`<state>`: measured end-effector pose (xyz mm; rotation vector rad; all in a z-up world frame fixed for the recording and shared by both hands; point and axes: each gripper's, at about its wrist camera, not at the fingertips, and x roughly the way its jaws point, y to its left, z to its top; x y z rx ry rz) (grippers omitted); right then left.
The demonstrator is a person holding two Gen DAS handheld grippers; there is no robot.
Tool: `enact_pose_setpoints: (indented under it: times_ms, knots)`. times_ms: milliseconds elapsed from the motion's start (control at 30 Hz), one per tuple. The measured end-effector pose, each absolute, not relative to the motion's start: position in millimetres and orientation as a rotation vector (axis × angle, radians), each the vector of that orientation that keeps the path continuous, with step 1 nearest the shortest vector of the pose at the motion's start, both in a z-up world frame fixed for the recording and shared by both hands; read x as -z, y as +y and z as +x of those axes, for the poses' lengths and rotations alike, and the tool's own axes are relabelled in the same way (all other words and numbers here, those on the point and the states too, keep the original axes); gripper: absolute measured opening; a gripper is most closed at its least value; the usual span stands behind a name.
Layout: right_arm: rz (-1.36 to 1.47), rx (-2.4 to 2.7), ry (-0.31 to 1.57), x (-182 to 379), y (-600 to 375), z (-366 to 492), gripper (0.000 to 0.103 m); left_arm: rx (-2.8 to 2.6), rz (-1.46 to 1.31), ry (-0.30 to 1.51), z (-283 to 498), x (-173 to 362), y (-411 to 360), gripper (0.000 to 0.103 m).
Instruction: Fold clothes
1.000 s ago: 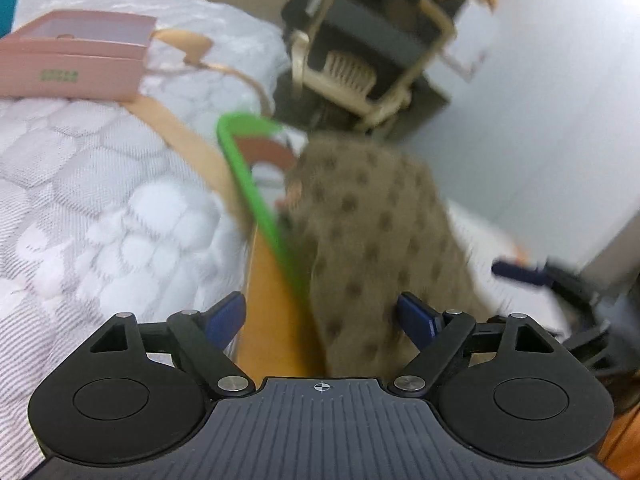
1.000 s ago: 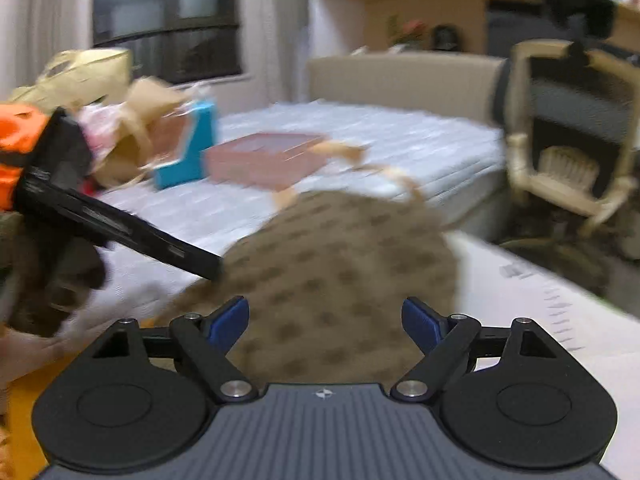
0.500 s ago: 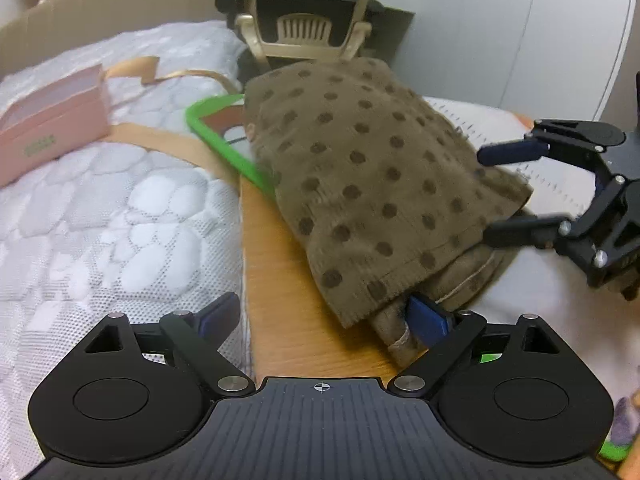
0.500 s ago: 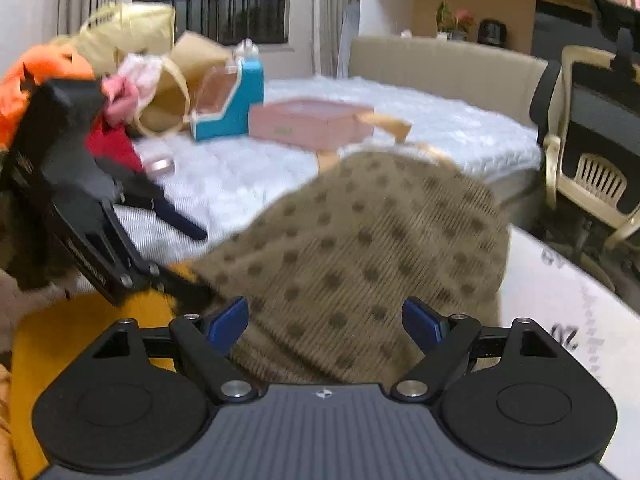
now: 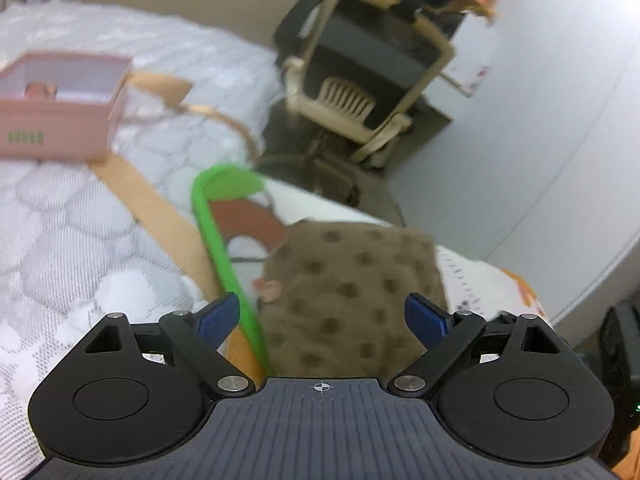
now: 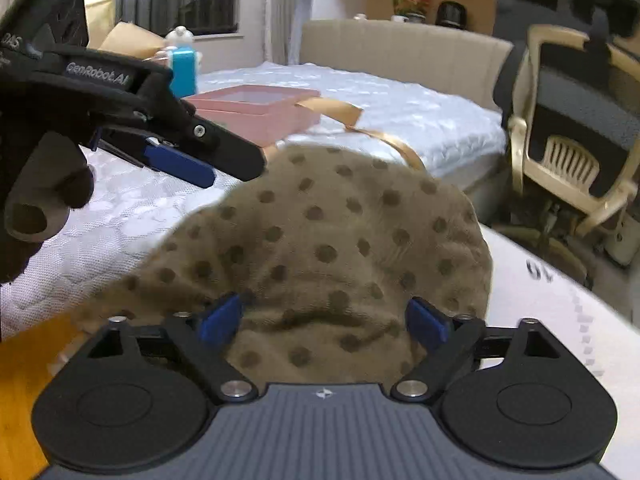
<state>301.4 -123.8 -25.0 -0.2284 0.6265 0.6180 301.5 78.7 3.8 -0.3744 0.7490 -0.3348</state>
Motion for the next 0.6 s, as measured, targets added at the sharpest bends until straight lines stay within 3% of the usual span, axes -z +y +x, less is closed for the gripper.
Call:
enact_pose_setpoints:
  times_ms: [300,533,600]
  knots:
    - [0.048,-0.505,0.594,-13,-190,331,0.091,0.335,-0.303,0.763,306,13,71,0.094]
    - [0.295,-0.533,0.795,31,-187,382,0.088,0.351,-0.292,0.744,301,13,69,0.094]
    - [0.350,-0.553,0.804,40,-183,383,0.082,0.388,-0.343,0.745,301,18,72,0.093]
